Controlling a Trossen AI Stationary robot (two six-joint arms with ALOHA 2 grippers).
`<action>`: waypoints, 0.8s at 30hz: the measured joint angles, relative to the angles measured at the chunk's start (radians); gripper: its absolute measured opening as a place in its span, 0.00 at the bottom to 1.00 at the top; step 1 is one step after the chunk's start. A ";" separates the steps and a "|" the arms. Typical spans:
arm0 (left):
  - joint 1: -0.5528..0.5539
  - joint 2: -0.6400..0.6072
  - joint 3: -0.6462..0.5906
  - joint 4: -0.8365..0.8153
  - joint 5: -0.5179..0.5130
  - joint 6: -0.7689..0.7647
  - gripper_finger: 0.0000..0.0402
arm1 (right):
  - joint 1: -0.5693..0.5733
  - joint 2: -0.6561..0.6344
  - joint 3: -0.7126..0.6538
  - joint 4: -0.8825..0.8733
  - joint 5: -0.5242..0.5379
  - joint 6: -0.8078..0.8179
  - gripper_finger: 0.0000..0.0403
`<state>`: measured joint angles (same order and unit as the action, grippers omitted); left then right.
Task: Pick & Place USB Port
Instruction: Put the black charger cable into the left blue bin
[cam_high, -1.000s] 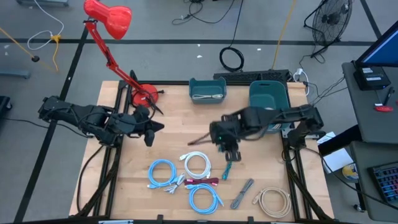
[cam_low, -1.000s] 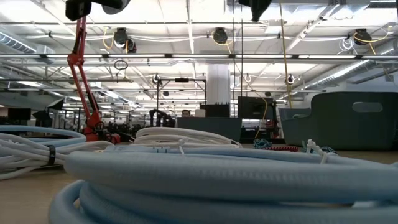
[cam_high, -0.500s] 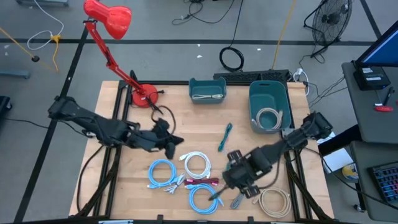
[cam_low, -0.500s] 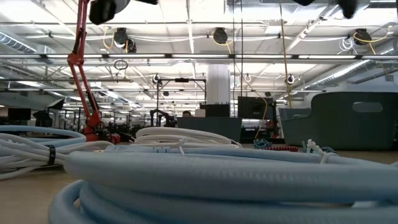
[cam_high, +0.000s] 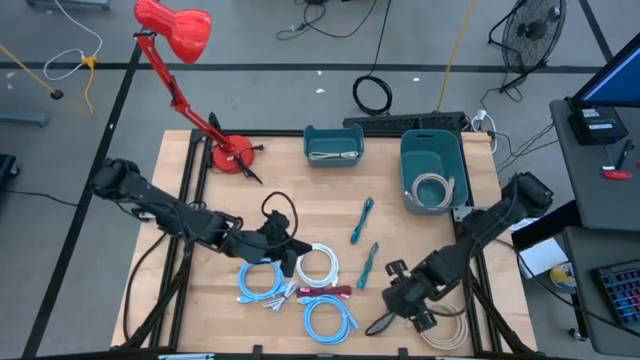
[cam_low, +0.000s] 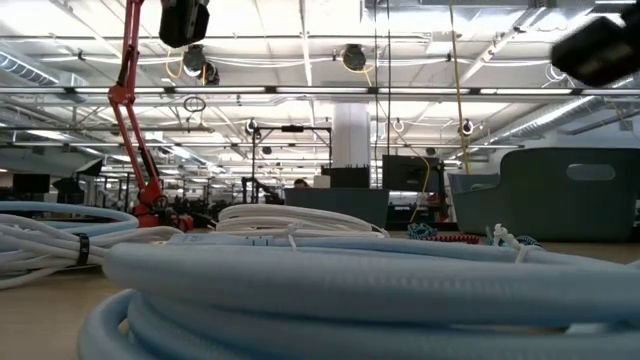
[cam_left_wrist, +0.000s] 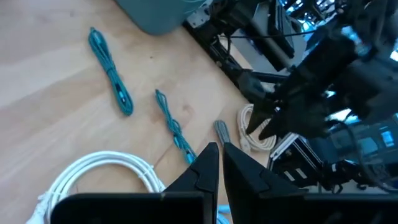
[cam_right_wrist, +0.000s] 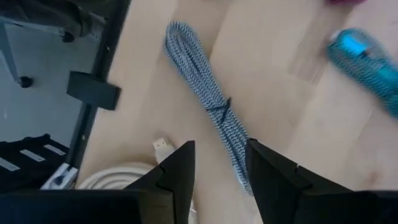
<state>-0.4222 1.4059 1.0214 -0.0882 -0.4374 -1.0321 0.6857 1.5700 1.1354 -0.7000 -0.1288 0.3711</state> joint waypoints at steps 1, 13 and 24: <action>-0.002 0.000 0.000 0.009 0.000 0.000 0.06 | 0.008 0.000 -0.024 0.025 0.014 0.006 0.32; -0.007 -0.001 0.000 0.049 0.019 -0.004 0.06 | 0.023 0.000 -0.190 0.220 0.102 0.039 0.32; -0.012 -0.001 0.000 0.049 0.033 -0.024 0.06 | 0.036 0.021 -0.210 0.241 0.100 0.022 0.32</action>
<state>-0.4343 1.4052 1.0214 -0.0396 -0.4043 -1.0565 0.7220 1.5910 0.9252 -0.4586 -0.0283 0.3932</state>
